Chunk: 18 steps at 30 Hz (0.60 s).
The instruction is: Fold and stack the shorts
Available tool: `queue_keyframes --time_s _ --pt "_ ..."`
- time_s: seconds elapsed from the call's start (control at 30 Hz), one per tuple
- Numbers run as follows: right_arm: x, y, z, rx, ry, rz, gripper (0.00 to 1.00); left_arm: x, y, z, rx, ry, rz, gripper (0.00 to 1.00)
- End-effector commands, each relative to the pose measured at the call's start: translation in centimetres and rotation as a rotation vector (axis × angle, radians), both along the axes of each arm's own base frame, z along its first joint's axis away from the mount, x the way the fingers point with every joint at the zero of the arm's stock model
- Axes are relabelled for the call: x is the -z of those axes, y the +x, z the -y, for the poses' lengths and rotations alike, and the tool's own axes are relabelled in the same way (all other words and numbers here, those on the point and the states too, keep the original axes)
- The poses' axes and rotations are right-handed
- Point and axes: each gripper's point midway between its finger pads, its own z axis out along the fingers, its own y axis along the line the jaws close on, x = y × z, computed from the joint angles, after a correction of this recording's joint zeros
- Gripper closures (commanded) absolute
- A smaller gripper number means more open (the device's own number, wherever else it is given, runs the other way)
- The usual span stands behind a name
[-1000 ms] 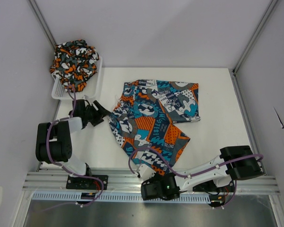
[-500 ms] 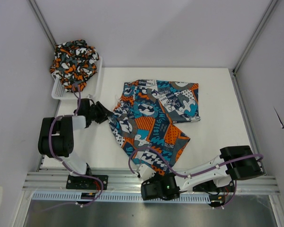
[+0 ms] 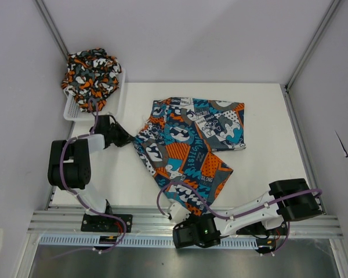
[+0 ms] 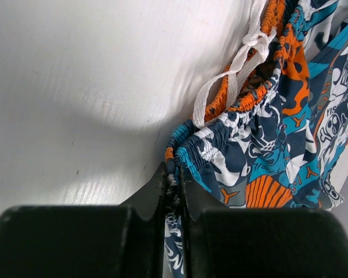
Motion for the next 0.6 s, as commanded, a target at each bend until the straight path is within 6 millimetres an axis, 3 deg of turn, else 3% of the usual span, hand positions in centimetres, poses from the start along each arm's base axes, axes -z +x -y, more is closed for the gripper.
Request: queue_keyframes --time_s 0.0,0.27,0.4,0.57 --pt "-0.4 -0.9 -0.1 -0.002 -0.007 -0.008 1.0 -2.1 2.8 -1.8 -0.015 0.048 0.06 0.98" --pt "-1.9 -0.7 -0.9 -0.006 0.013 0.036 1.0 -2.2 2.1 -1.8 -0.011 0.048 0.032 1.0" --pt "-3.5 -0.9 -1.3 -0.012 0.041 0.028 1.0 -2.5 1.7 -2.7 -0.033 0.041 0.022 1.0" --pt "-5.6 -1.8 -1.9 -0.025 0.08 0.017 1.0 -3.1 1.0 -2.3 -0.032 -0.01 0.019 1.0"
